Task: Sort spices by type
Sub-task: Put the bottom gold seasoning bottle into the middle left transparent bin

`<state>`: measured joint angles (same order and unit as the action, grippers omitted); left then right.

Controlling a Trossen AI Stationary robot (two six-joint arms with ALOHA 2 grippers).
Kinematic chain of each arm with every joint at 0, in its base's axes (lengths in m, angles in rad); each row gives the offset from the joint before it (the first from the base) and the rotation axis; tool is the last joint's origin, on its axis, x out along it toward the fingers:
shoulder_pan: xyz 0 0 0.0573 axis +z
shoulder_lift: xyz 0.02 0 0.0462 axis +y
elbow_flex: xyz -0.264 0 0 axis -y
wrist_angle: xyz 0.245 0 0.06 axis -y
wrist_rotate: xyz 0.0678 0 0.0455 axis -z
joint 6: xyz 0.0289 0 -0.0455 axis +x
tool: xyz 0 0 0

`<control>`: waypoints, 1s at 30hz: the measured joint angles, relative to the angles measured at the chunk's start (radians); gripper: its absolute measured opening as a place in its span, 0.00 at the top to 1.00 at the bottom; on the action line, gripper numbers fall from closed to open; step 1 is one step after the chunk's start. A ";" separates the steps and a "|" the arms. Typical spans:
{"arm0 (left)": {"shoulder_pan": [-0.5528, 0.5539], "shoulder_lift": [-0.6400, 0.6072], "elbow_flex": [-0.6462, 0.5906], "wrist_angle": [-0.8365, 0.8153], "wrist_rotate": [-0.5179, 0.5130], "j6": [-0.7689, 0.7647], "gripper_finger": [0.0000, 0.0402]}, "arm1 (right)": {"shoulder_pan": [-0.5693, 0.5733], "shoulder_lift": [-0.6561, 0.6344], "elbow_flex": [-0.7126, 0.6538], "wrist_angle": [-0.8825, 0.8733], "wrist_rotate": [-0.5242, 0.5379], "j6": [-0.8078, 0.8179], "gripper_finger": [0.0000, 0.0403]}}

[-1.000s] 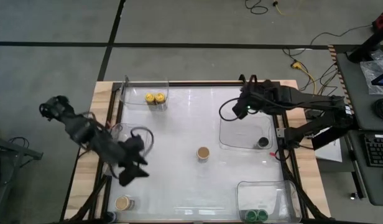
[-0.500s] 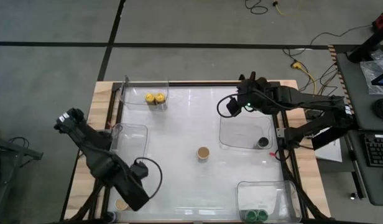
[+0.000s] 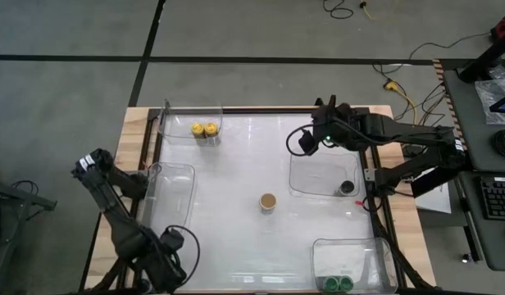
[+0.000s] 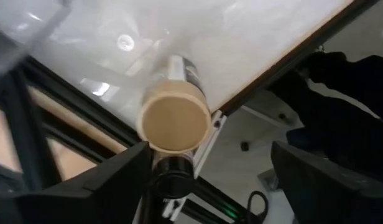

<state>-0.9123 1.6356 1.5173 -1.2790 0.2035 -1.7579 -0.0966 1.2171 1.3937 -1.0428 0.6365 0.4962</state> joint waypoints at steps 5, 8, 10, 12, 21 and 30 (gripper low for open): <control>-0.017 0.000 -0.074 0.067 0.031 -0.047 0.18 | 0.001 0.000 0.000 0.000 -0.016 0.000 0.10; -0.021 -0.001 -0.111 0.066 0.050 -0.058 0.18 | 0.001 0.000 0.000 0.000 -0.016 0.000 0.10; -0.021 -0.004 -0.135 0.082 0.052 -0.063 0.18 | 0.001 0.000 0.000 0.000 -0.024 0.001 0.10; -0.021 -0.006 -0.152 0.104 0.057 -0.067 0.18 | 0.001 0.000 0.000 0.000 -0.043 0.001 0.10; -0.021 -0.004 -0.237 0.198 0.112 -0.121 0.18 | 0.001 0.000 0.000 -0.001 -0.046 0.001 0.10; -0.020 -0.004 -0.283 0.233 0.124 -0.187 0.18 | 0.001 0.000 0.000 -0.003 -0.048 0.001 0.10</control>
<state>-0.9325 1.6319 1.2339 -1.0463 0.3272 -1.9453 -0.0959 1.2171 1.3933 -1.0459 0.5883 0.4968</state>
